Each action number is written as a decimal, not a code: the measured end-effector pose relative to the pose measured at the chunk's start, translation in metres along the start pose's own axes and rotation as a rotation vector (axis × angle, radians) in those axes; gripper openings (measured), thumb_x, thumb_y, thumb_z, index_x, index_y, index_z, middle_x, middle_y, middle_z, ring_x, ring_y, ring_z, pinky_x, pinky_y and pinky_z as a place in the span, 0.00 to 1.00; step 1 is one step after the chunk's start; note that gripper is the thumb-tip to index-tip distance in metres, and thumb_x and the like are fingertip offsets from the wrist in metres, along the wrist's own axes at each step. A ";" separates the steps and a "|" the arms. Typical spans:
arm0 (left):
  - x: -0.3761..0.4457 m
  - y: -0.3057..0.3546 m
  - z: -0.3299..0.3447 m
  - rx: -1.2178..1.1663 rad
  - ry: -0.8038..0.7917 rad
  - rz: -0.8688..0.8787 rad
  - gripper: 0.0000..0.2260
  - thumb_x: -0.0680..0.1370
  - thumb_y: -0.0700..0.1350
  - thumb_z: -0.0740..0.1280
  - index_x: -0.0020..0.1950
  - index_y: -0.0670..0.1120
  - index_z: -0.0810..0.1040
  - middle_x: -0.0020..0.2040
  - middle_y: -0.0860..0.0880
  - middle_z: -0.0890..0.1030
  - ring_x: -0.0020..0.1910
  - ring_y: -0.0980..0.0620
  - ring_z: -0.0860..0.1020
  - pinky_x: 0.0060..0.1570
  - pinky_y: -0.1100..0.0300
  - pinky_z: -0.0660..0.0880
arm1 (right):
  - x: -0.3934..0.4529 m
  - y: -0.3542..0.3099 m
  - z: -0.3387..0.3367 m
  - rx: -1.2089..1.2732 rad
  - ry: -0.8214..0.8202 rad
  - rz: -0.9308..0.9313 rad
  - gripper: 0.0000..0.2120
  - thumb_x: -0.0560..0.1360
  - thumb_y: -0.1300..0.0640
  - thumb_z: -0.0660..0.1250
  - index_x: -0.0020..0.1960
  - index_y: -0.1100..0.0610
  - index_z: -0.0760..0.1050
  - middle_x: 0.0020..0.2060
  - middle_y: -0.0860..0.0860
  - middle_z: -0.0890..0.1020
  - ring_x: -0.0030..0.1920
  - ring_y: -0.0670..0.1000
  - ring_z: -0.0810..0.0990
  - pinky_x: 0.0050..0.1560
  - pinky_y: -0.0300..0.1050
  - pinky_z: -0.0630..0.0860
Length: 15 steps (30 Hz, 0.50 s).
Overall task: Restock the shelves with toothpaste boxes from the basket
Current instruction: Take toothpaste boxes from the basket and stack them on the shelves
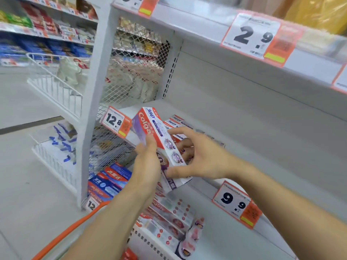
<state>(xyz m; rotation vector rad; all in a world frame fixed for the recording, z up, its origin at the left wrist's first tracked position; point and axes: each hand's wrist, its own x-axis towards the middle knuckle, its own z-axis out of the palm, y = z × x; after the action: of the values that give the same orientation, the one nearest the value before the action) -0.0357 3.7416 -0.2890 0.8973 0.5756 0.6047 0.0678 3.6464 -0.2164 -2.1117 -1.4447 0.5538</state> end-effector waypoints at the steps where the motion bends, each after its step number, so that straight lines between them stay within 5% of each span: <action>1: -0.002 0.004 -0.002 0.030 -0.002 0.023 0.22 0.82 0.59 0.59 0.72 0.50 0.68 0.59 0.46 0.82 0.55 0.44 0.83 0.57 0.41 0.79 | 0.003 0.000 0.001 0.076 0.022 0.027 0.39 0.66 0.61 0.81 0.71 0.47 0.67 0.42 0.46 0.84 0.34 0.47 0.81 0.37 0.41 0.77; 4: 0.000 0.011 -0.010 0.125 -0.041 0.161 0.14 0.82 0.43 0.66 0.67 0.50 0.73 0.54 0.43 0.85 0.50 0.43 0.85 0.52 0.41 0.81 | 0.008 -0.001 -0.009 0.255 0.071 0.119 0.36 0.69 0.67 0.78 0.71 0.50 0.68 0.42 0.48 0.86 0.37 0.50 0.85 0.39 0.44 0.80; 7: -0.001 0.018 -0.015 0.090 -0.088 0.221 0.18 0.78 0.43 0.70 0.67 0.52 0.73 0.50 0.44 0.86 0.46 0.45 0.86 0.49 0.44 0.83 | 0.009 -0.007 -0.022 0.344 0.026 0.129 0.34 0.69 0.67 0.77 0.70 0.50 0.70 0.50 0.55 0.86 0.42 0.54 0.86 0.40 0.47 0.80; 11: 0.006 0.021 -0.015 0.079 -0.081 0.280 0.13 0.80 0.43 0.69 0.64 0.53 0.76 0.50 0.45 0.86 0.48 0.45 0.86 0.53 0.43 0.81 | 0.023 -0.018 -0.028 0.335 0.058 0.112 0.31 0.65 0.60 0.79 0.66 0.53 0.74 0.46 0.56 0.87 0.43 0.55 0.86 0.38 0.46 0.80; 15: 0.023 0.027 -0.023 0.318 0.014 0.436 0.18 0.82 0.45 0.66 0.71 0.54 0.72 0.63 0.50 0.80 0.60 0.52 0.79 0.64 0.52 0.74 | 0.054 -0.034 -0.041 0.326 0.189 0.059 0.22 0.69 0.63 0.77 0.61 0.55 0.78 0.44 0.59 0.87 0.42 0.57 0.86 0.43 0.52 0.83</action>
<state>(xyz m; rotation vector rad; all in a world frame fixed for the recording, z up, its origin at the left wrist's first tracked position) -0.0416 3.7833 -0.2831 1.3366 0.4978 0.9279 0.0867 3.6996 -0.1657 -1.8957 -1.1083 0.5545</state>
